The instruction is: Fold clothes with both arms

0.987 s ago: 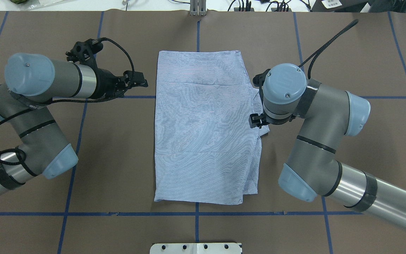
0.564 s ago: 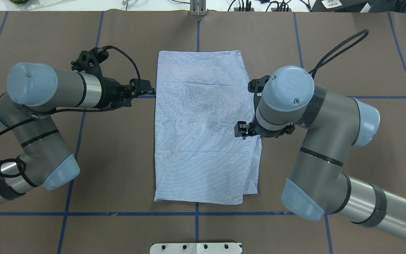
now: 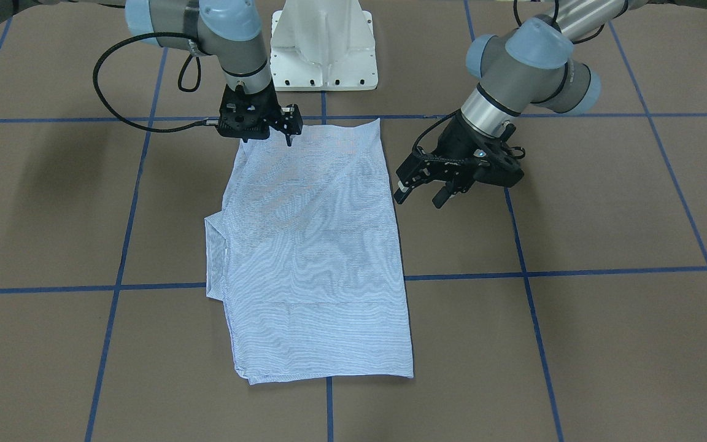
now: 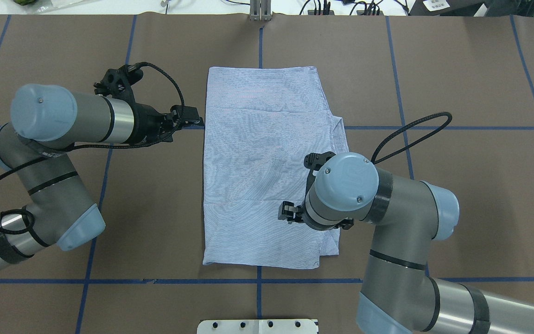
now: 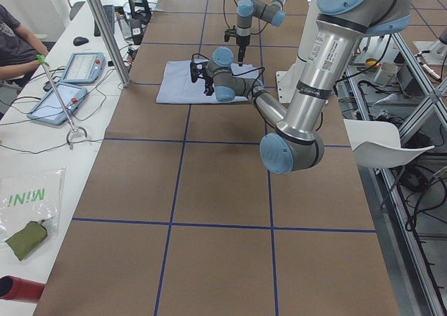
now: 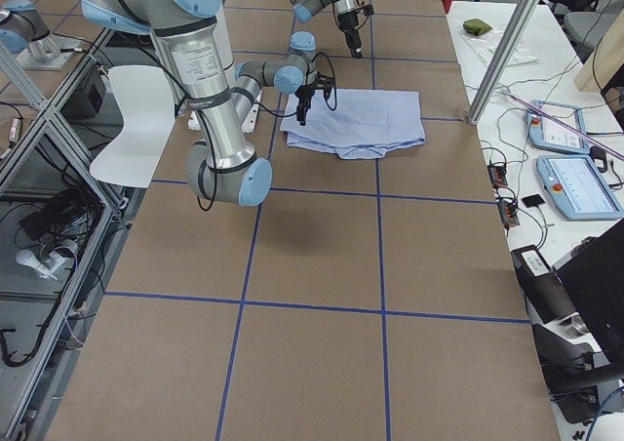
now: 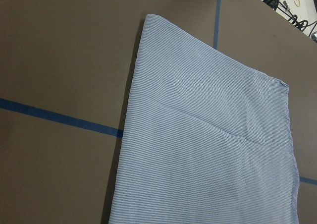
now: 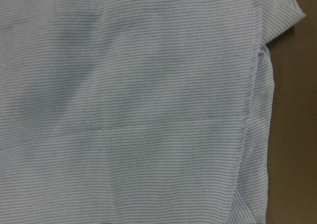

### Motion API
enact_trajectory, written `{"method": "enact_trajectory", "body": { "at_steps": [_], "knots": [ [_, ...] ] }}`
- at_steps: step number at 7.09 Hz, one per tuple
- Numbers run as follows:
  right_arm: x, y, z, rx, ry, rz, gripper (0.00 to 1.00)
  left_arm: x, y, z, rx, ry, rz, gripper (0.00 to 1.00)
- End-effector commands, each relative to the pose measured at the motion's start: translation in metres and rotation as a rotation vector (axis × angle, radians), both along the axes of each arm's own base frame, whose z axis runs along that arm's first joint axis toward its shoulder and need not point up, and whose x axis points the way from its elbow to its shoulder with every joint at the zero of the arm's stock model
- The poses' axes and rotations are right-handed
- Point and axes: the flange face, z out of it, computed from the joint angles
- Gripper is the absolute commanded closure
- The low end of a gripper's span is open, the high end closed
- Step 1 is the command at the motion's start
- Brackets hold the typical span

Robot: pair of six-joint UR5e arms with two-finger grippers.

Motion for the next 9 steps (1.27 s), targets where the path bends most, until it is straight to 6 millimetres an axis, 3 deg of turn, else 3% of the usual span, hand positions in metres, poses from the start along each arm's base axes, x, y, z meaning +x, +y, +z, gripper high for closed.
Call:
{"method": "enact_trajectory", "body": {
  "at_steps": [1,5,7,9],
  "knots": [
    [-0.016,0.016,0.013,-0.02,0.025,-0.027,0.19,0.001,-0.001,0.003,-0.004,-0.005,-0.001,0.0],
    [-0.02,0.027,0.029,-0.033,0.048,-0.05,0.32,0.001,-0.001,0.004,-0.003,-0.007,-0.002,0.0],
    [-0.022,0.028,0.029,-0.034,0.05,-0.056,0.63,0.002,-0.002,0.006,-0.003,-0.012,-0.001,0.0],
    [-0.022,0.028,0.036,-0.032,0.062,-0.06,0.85,0.002,-0.002,0.007,-0.004,-0.015,-0.001,0.0]
  ]
}}
